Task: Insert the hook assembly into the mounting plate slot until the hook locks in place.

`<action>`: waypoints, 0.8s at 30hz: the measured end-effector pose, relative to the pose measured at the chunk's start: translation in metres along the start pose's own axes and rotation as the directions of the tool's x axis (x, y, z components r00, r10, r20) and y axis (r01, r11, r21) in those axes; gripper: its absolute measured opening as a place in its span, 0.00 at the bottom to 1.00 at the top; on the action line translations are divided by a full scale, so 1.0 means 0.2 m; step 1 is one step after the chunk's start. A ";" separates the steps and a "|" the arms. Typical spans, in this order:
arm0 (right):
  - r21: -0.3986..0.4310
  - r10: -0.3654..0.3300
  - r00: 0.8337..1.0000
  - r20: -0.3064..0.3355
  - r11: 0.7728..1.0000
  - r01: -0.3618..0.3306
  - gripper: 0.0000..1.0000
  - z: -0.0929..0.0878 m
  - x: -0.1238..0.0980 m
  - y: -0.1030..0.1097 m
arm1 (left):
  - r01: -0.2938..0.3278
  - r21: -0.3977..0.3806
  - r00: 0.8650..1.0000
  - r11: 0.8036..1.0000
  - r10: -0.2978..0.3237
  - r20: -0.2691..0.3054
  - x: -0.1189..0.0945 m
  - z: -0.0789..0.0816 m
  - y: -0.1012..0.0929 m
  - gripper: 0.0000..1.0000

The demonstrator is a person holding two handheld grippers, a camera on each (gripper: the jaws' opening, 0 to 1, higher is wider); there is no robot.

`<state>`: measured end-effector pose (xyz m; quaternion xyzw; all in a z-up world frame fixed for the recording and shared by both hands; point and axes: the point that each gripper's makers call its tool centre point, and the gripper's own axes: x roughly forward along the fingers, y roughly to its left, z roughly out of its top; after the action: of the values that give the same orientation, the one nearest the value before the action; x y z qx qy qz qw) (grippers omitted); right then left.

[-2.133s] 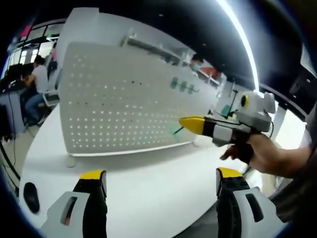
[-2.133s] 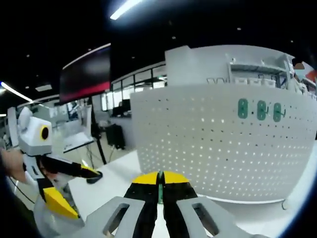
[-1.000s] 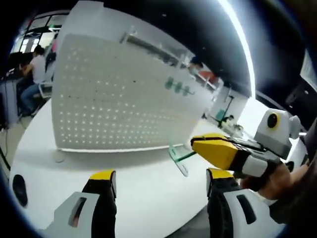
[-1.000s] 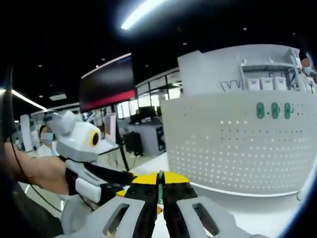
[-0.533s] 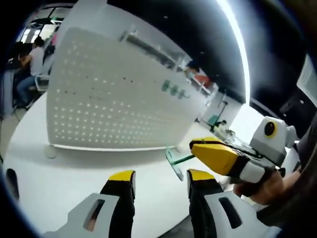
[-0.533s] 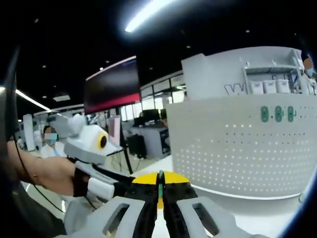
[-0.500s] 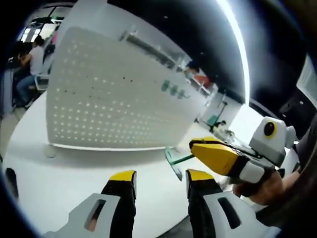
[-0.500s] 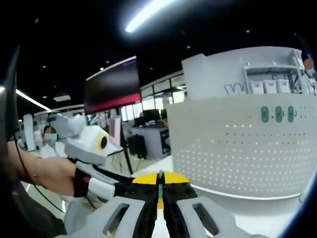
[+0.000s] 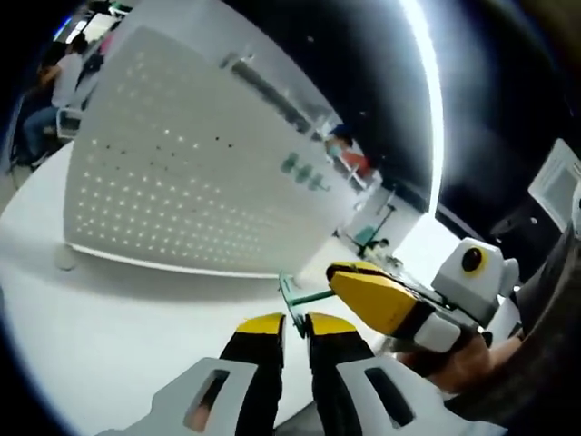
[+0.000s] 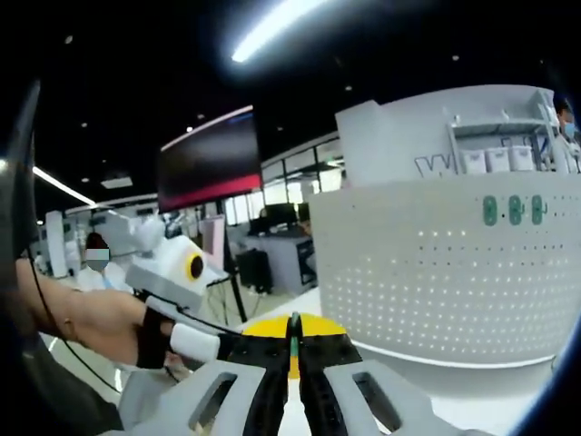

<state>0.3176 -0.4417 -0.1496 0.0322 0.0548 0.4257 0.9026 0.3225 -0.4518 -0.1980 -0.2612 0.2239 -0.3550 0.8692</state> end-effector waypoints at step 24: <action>0.053 0.001 1.000 -0.026 0.999 0.000 0.00 -0.03 0.01 0.00 | 0.005 0.011 1.000 1.000 -0.005 0.013 -0.01 0.01 0.00 0.03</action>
<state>0.3181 -0.4404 -0.1565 0.0508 0.0780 0.4247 0.9005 0.3227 -0.4497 -0.1952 -0.2595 0.2157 -0.3565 0.8712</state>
